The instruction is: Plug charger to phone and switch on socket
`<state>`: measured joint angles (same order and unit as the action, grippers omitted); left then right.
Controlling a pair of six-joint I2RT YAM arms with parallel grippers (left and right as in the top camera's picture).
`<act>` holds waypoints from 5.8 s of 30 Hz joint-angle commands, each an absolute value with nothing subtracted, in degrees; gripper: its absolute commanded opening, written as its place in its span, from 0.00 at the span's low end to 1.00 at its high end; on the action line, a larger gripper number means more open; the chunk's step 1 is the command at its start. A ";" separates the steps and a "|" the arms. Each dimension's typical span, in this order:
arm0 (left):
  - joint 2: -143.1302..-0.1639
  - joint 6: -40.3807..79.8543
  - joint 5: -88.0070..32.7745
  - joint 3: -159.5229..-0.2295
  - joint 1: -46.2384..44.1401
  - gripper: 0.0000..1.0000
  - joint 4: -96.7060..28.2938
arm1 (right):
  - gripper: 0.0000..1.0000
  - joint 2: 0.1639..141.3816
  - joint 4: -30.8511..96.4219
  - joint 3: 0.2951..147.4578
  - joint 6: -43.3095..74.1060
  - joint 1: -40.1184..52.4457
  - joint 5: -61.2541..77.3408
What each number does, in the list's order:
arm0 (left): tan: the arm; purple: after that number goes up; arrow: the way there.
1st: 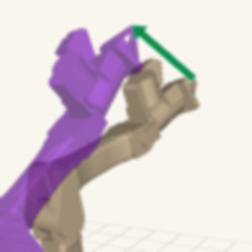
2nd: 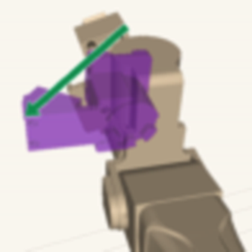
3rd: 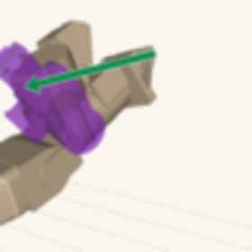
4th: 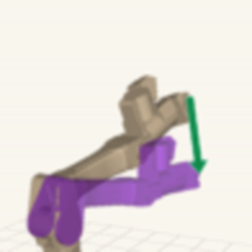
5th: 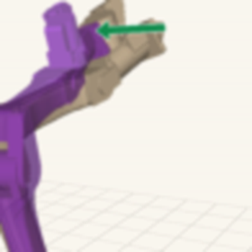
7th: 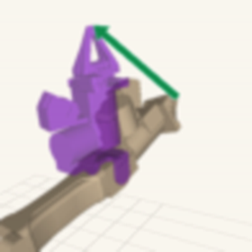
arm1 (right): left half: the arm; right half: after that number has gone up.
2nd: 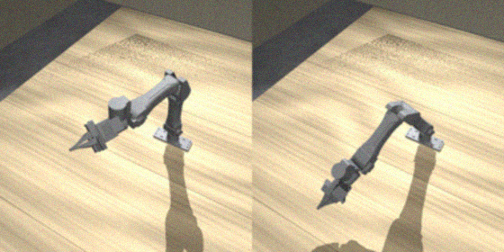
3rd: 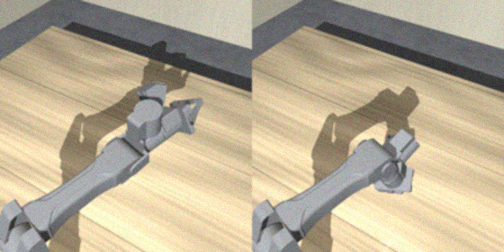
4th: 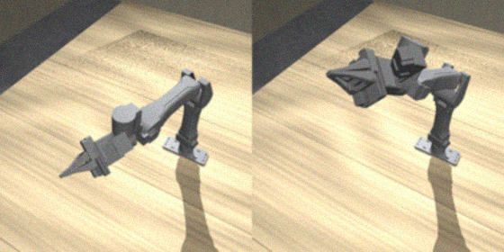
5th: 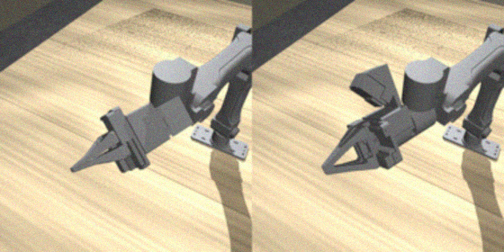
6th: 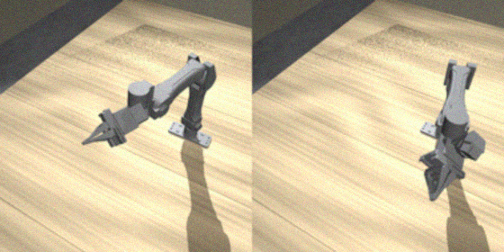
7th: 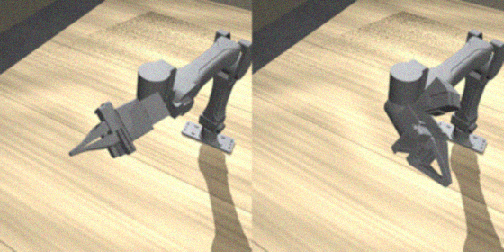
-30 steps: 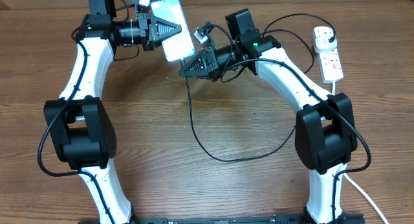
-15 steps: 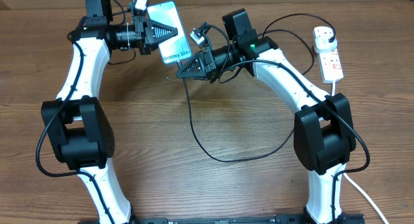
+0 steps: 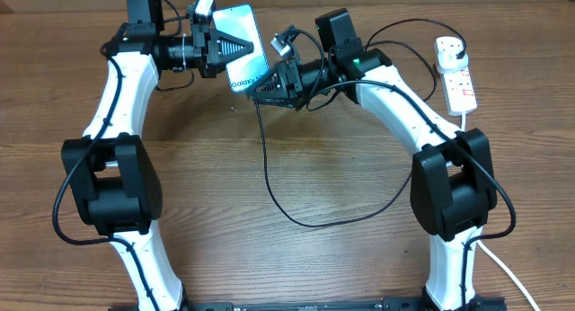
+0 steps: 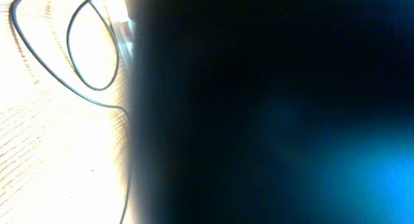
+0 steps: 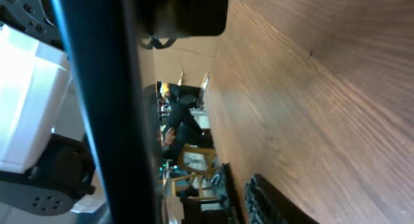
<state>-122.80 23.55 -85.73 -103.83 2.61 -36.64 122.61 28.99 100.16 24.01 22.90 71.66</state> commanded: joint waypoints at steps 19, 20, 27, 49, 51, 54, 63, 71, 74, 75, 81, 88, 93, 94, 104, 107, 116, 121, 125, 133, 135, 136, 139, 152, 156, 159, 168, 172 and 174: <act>-122.39 16.12 -75.70 -103.98 4.21 0.04 -44.56 | 0.54 121.51 27.31 101.23 23.73 12.97 79.15; -122.39 15.11 -74.17 -103.98 4.21 0.04 -46.13 | 0.54 121.51 27.31 101.23 23.70 12.60 79.11; -122.39 5.89 -63.59 -103.98 4.12 0.04 -58.43 | 0.57 121.51 31.94 101.23 20.67 12.14 73.52; -122.39 -7.70 -41.82 -103.98 2.92 0.04 -75.18 | 0.57 121.51 54.61 101.23 7.31 12.29 49.10; -122.39 -7.70 -40.80 -103.98 2.17 0.05 -75.18 | 0.57 121.51 55.05 101.23 7.16 12.29 48.38; -122.39 -7.64 -39.46 -103.98 1.04 0.04 -75.13 | 0.57 121.51 55.61 101.23 6.96 12.29 47.99; -122.48 1.37 -26.44 -103.98 -0.78 0.04 -72.77 | 0.57 121.51 58.39 101.23 5.65 12.32 44.38; -122.52 3.03 -27.05 -103.77 -1.21 0.04 -69.69 | 0.57 121.51 58.43 101.23 5.67 12.53 43.20; -122.52 3.05 -27.29 -102.74 -1.83 0.04 -67.53 | 0.58 121.51 58.41 101.23 5.67 12.93 42.39; -122.52 3.07 -27.55 -102.21 -2.00 0.04 -66.78 | 0.58 121.51 58.41 101.23 5.67 13.04 42.35; -122.52 5.04 -30.17 -94.96 -3.88 0.04 -58.13 | 0.59 121.51 58.17 101.23 5.69 13.50 42.00; -122.52 5.13 -32.60 -90.78 -5.10 0.04 -52.25 | 0.59 121.51 57.87 101.23 5.69 13.50 42.00; -122.52 5.17 -32.58 -88.79 -6.48 0.04 -48.49 | 0.60 121.51 57.78 101.23 5.69 13.50 42.02; -122.52 5.19 -32.60 -88.47 -6.79 0.04 -47.72 | 0.61 121.51 57.76 101.23 5.72 13.50 42.00; -122.54 12.71 -32.47 -87.13 -9.43 0.04 -42.33 | 0.60 121.51 57.63 101.23 5.72 13.50 42.02; -122.54 12.93 -32.47 -87.13 -10.37 0.04 -42.11 | 0.61 121.51 57.65 101.23 5.69 13.50 42.00; -122.54 13.10 -29.67 -87.09 -12.64 0.05 -42.11 | 0.61 121.51 57.54 101.23 5.72 13.50 42.00; -122.54 13.39 -29.17 -87.09 -12.69 0.04 -41.89 | 0.61 121.51 57.60 101.23 5.72 13.50 42.02; -122.54 13.39 -28.95 -87.09 -12.69 0.04 -41.91 | 0.61 121.51 57.60 101.23 5.72 13.50 42.02; -122.61 18.55 -24.12 -87.02 -12.69 0.04 -41.95 | 0.61 121.51 57.63 101.23 5.72 13.50 42.02; -122.61 19.97 -23.77 -87.02 -12.69 0.04 -41.93 | 0.61 121.51 57.63 101.23 5.72 13.50 42.02; -122.63 20.01 -23.79 -87.02 -12.69 0.04 -41.89 | 0.61 121.51 57.60 101.23 5.72 13.50 42.02; -122.65 19.99 -23.75 -87.02 -12.69 0.04 -41.95 | 0.61 121.51 57.60 101.23 5.72 13.50 42.02; -126.32 20.84 -23.77 -87.00 -12.75 0.05 -42.65 | 0.61 121.51 57.63 101.23 5.72 13.50 42.02; -126.32 20.82 -23.75 -87.00 -12.71 0.15 -42.81 | 0.60 121.51 57.63 101.23 5.72 13.50 42.02; -126.32 20.82 -23.38 -87.00 -12.67 0.20 -42.87 | 0.61 121.51 57.63 101.23 5.72 13.50 42.02; -126.32 20.82 -23.29 -87.15 -12.60 0.24 -43.27 | 0.60 121.51 57.80 101.23 5.72 13.50 42.02; -126.30 20.86 -21.50 -87.33 -12.19 0.24 -44.49 | 0.61 121.51 57.82 101.23 5.72 13.50 42.02; -126.30 20.86 -19.99 -87.61 -11.90 0.25 -45.80 | 0.61 121.51 57.82 101.23 5.72 13.50 42.02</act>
<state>-124.75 21.06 -25.10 -87.79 -12.36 -43.90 122.61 58.02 100.18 6.17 13.26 42.37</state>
